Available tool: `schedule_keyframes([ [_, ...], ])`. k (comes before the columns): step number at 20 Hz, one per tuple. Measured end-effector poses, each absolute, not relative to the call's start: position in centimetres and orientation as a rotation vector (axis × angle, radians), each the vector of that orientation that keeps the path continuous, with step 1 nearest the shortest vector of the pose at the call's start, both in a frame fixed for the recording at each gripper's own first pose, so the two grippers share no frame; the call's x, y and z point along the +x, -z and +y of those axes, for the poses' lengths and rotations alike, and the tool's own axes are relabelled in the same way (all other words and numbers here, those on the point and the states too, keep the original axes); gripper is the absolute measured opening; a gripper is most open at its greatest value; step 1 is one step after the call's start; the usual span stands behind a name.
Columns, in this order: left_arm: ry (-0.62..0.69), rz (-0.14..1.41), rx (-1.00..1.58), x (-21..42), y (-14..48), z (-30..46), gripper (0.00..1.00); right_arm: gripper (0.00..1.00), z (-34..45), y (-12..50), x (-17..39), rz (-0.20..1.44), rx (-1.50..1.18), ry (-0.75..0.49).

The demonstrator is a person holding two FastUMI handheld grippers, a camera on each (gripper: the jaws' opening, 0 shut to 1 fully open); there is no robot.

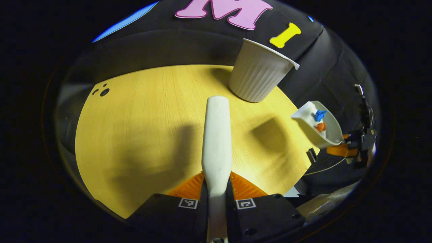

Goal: Pick up the small broom and dustpan from the desktop, sweep the trash into the dustpan with the broom, and then empty the trash into the garbage bin.

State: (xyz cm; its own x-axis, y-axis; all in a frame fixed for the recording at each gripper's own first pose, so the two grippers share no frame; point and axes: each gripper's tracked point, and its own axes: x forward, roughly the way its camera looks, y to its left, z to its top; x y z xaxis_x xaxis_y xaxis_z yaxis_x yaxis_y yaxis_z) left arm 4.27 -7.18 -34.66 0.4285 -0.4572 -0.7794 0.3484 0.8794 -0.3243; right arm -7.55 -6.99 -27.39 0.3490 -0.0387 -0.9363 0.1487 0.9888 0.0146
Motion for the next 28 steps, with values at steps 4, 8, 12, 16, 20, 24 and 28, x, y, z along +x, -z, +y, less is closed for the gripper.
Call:
schedule_keyframes([
  [4,0.535,1.012,-0.114,4.5,35.5,-7.2,0.25,0.38,-11.1,22.7,-5.2,1.134,0.124,0.225],
  [8,0.552,1.016,-0.123,5.2,36.3,-7.2,0.27,0.41,-14.1,18.2,-1.8,1.064,0.079,0.303],
  [12,0.551,1.008,-0.130,5.0,36.0,-6.7,0.27,0.37,-16.8,15.2,2.9,1.018,0.012,0.345],
  [16,0.535,1.008,-0.154,4.9,35.9,-6.0,0.27,0.37,-18.9,13.5,7.3,1.013,-0.103,0.353],
  [20,0.522,1.015,-0.170,5.0,35.9,-5.4,0.27,0.41,-19.9,13.7,10.9,1.060,-0.254,0.325],
  [24,0.517,1.020,-0.186,5.2,36.0,-5.1,0.27,0.37,-19.9,14.3,13.8,1.140,-0.417,0.281],
  [28,0.512,1.038,-0.203,5.3,36.2,-4.8,0.27,0.37,-20.2,14.5,15.0,1.233,-0.565,0.240],
])
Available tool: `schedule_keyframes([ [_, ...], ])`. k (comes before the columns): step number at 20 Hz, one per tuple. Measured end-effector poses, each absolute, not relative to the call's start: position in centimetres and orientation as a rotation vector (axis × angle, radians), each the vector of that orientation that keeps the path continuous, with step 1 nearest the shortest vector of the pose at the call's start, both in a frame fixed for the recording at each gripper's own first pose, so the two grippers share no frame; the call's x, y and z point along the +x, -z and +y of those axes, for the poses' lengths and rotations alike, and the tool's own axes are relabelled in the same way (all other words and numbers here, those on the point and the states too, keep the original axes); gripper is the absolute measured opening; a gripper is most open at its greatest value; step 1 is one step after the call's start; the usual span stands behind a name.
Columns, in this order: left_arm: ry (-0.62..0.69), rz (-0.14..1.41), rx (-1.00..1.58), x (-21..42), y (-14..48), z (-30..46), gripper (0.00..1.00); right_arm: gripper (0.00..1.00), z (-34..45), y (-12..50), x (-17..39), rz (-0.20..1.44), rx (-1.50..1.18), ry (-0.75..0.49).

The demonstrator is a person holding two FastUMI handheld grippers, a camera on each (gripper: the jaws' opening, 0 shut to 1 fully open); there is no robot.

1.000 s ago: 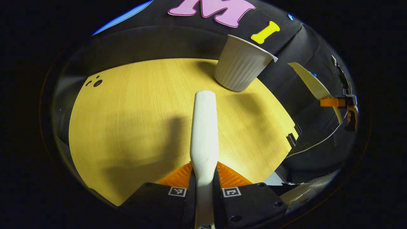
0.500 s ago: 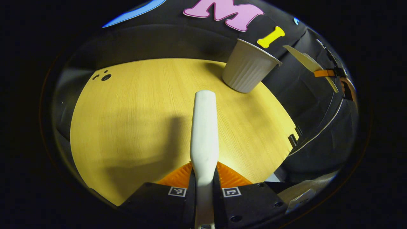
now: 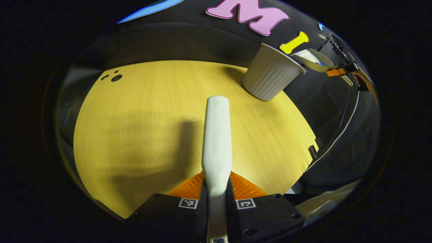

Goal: Pick up the small broom and dustpan from the desktop, sweep the trash into the dustpan with the broom, and then empty the trash into the garbage bin.

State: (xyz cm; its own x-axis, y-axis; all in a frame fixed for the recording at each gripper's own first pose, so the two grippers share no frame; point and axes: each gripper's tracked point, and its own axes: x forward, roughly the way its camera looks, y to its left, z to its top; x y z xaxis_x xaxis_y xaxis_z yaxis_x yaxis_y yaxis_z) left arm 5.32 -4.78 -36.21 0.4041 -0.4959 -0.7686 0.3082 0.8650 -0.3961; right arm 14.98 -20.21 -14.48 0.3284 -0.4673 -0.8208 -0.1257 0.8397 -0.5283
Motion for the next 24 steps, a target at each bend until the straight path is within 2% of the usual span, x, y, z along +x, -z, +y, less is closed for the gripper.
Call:
schedule_keyframes([
  [4,0.522,1.046,-0.213,5.8,36.3,-4.0,0.27,0.37,-21.0,13.9,16.7,1.328,-0.743,0.185],
  [6,0.521,1.046,-0.208,5.9,36.5,-4.3,0.27,0.34,-21.0,13.8,17.3,1.356,-0.776,0.169],
  [8,0.518,1.049,-0.212,5.9,36.6,-4.2,0.27,0.37,-21.2,13.1,17.7,1.391,-0.846,0.143],
  [10,0.516,1.053,-0.216,6.0,36.8,-4.1,0.25,0.34,-21.3,12.6,18.3,1.409,-0.900,0.122],
  [12,0.514,1.054,-0.224,6.0,37.0,-4.0,0.27,0.40,-20.7,12.6,18.6,1.429,-0.895,0.104],
  [13,0.513,1.055,-0.228,6.1,37.1,-3.9,0.27,0.37,-20.8,12.8,18.9,1.431,-0.892,0.097],
  [24,0.500,1.046,-0.225,6.1,37.5,-3.9,0.27,0.37,-20.9,13.1,18.6,1.379,-0.822,0.129],
])
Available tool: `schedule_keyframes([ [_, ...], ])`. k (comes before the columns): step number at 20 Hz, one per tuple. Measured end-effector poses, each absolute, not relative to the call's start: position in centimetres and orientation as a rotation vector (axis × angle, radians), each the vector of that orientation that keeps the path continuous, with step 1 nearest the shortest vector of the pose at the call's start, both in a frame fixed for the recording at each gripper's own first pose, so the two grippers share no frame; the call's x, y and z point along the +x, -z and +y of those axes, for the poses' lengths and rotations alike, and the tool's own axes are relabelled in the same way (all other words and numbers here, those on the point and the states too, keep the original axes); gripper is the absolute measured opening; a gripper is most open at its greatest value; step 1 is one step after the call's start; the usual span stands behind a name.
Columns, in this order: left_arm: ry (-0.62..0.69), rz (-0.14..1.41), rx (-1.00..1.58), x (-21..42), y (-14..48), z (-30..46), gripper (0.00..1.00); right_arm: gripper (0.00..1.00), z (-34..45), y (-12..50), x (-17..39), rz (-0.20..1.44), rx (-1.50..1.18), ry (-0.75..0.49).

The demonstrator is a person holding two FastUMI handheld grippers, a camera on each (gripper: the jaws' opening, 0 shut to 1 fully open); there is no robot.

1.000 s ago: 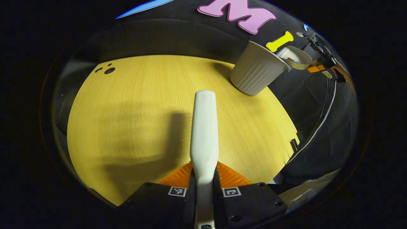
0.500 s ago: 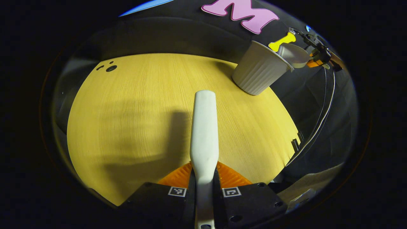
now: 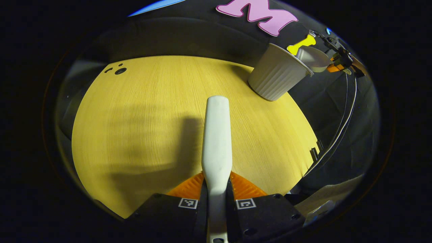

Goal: Pick up the small broom and dustpan from the desktop, sweep the trash into the dustpan with the broom, and then empty the trash into the garbage bin.

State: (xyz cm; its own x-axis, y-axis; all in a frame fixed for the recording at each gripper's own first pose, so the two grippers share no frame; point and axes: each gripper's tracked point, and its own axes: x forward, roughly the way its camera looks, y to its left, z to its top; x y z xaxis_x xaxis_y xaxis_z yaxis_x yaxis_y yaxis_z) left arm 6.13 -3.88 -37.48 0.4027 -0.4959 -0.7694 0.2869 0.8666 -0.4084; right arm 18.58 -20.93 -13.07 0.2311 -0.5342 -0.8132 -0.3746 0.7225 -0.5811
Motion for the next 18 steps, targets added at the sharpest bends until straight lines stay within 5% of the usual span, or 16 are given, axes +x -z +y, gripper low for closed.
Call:
schedule_keyframes([
  [11,0.498,1.029,-0.178,5.7,36.1,-5.2,0.27,0.39,-16.6,9.8,12.4,1.059,-0.342,0.165],
  [18,0.461,0.979,-0.165,5.8,34.1,-5.7,0.27,0.37,-10.7,11.9,6.0,1.011,-0.203,0.032],
])
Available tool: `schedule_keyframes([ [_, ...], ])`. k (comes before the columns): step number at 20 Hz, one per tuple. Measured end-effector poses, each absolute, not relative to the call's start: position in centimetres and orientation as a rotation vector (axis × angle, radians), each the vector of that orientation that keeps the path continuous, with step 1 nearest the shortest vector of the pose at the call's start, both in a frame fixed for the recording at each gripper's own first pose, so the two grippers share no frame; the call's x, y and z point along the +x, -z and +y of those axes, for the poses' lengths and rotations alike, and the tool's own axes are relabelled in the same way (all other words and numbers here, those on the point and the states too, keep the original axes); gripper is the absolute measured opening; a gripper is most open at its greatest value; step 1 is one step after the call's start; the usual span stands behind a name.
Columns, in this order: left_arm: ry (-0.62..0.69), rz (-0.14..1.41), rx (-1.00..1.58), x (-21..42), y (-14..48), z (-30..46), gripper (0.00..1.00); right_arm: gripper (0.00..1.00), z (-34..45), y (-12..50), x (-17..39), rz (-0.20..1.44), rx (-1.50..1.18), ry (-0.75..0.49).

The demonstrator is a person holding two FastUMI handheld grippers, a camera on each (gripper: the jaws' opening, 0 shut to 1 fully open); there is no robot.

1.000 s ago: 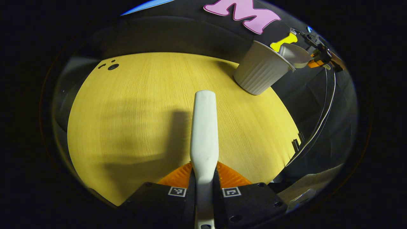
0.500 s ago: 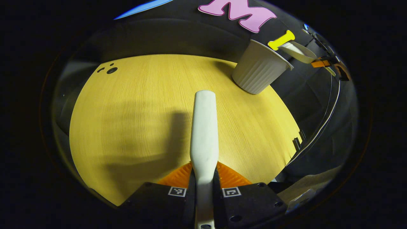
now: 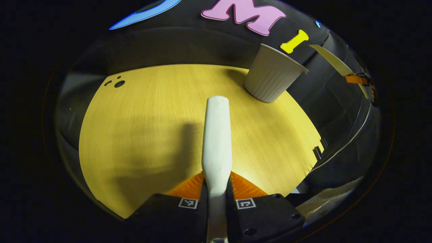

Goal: Pick up the small broom and dustpan from the desktop, sweep the trash into the dustpan with the broom, and then empty the trash into the garbage bin.

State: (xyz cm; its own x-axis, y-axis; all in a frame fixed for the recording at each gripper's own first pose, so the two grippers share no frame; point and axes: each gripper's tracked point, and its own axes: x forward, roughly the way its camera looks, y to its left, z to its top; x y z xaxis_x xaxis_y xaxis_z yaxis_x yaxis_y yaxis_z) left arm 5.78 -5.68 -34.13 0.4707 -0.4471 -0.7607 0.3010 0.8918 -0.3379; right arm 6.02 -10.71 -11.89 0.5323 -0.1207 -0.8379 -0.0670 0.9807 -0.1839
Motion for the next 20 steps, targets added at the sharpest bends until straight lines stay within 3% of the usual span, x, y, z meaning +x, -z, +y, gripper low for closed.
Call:
schedule_keyframes([
  [10,0.350,0.982,-0.116,5.8,34.4,-5.9,0.27,0.34,-1.5,24.8,-1.1,1.137,-0.026,-0.174],
  [20,0.267,1.027,-0.009,6.1,37.8,-5.2,0.27,0.34,2.3,36.1,-3.4,1.256,0.044,-0.189],
])
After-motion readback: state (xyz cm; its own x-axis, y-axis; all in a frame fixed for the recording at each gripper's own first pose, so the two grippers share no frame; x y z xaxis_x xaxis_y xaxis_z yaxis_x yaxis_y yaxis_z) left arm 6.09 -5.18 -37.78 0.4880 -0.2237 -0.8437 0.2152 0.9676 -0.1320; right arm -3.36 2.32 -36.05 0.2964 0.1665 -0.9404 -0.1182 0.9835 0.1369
